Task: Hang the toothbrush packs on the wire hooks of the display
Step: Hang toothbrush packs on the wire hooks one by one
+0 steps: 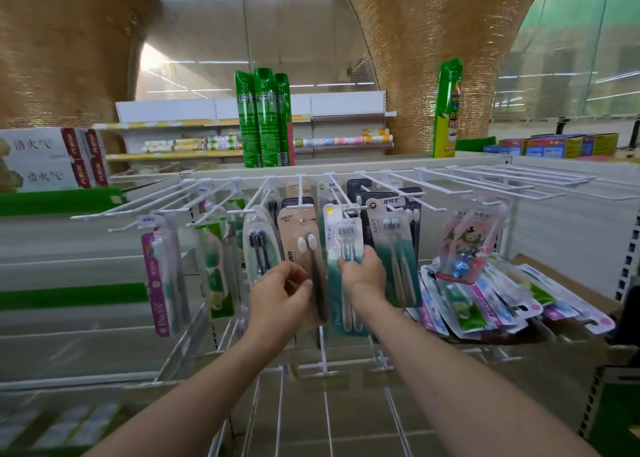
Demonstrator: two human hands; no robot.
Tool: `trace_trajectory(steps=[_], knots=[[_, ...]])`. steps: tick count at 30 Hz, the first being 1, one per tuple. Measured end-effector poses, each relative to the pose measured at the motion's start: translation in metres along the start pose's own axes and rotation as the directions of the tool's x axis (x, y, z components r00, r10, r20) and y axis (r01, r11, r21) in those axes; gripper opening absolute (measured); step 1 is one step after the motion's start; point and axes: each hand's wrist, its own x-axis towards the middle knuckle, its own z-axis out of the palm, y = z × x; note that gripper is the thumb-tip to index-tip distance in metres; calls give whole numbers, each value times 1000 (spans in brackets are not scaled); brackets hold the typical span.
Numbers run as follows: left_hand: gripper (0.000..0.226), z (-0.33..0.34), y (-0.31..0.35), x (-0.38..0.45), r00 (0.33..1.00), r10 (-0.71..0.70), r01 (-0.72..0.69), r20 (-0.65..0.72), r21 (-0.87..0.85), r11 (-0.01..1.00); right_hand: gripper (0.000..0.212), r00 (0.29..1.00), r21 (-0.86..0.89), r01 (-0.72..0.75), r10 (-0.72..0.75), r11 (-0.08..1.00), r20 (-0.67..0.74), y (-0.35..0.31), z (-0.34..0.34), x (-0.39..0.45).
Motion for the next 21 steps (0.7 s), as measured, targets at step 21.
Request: trace_trajectory(steps=[21], knots=[[8,19,14,-1,996,-69,72,63,-51,996,44,821,-268,296,-387,917,-419,13,-61,8]])
